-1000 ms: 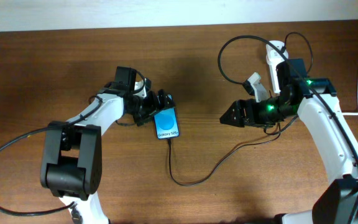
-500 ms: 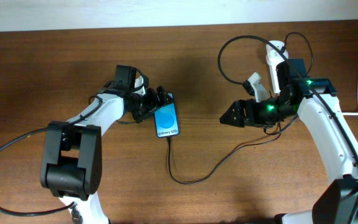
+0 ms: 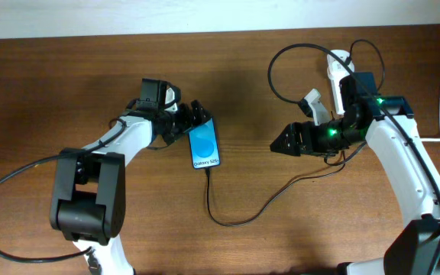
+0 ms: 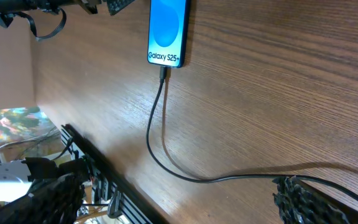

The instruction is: Plug charger to phone and switch on socket

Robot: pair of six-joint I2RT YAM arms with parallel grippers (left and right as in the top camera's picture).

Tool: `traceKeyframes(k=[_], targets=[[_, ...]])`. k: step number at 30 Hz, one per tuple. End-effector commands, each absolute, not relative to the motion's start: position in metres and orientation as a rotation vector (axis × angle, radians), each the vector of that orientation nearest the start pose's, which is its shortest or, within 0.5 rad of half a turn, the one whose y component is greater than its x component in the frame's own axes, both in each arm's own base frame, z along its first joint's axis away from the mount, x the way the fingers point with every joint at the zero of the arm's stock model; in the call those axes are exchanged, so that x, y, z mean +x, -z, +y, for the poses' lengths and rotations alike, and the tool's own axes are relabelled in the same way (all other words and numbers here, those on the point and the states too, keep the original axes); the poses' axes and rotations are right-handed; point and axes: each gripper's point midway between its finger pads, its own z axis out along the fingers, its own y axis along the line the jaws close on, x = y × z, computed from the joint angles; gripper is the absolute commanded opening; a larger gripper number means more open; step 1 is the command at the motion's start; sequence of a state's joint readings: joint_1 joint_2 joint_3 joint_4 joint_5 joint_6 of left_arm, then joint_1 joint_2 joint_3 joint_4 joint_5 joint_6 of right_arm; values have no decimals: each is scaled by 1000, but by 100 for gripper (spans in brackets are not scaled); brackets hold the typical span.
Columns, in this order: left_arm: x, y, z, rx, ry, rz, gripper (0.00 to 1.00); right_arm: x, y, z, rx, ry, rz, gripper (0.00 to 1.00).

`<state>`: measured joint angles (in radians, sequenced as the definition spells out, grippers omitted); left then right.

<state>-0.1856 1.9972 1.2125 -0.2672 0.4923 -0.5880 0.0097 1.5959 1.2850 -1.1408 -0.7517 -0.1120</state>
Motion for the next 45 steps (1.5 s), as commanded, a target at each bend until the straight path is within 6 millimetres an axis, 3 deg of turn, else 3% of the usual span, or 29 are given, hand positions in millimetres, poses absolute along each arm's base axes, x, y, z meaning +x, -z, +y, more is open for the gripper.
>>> traceKeyframes(k=[1, 3, 7, 11, 15, 19, 21, 25, 28, 31, 36, 40, 45], targets=[[425, 2, -156, -418, 873, 2742, 99, 302, -168, 118, -256, -1067, 2752, 98], [430, -1, -152, -425, 880, 2724, 100, 303, -167, 116, -254, -1046, 2761, 98], [439, -31, -146, -429, 999, 2674, 100, 303, -165, 115, -253, -1033, 2767, 98], [420, -83, -125, -298, 867, 2664, 99, 303, -165, 115, -254, -1032, 2766, 98], [378, -129, -88, -299, 568, 2703, 99, 303, -165, 114, -254, -1025, 2768, 98], [317, -168, -50, -371, 294, 2735, 100, 304, -160, 109, -253, -969, 2791, 98], [277, -188, -29, -401, 153, 2741, 100, 304, -159, 108, -251, -955, 2797, 98], [212, -221, -11, -415, 69, 2700, 100, 304, -155, 102, -249, -891, 2820, 98], [185, -232, -9, -412, 79, 2671, 100, 302, -151, 101, -245, -885, 2833, 98], [138, -246, -4, -403, 103, 2592, 99, 297, -141, 101, -237, -893, 2850, 98], [75, -248, 1, -423, 143, 2490, 99, 297, -139, 101, -237, -898, 2848, 98], [48, -254, 4, -418, 198, 2319, 99, 295, -139, 101, -234, -901, 2856, 99], [28, -252, 6, -404, 237, 2184, 99, 295, -139, 101, -234, -900, 2856, 98]])
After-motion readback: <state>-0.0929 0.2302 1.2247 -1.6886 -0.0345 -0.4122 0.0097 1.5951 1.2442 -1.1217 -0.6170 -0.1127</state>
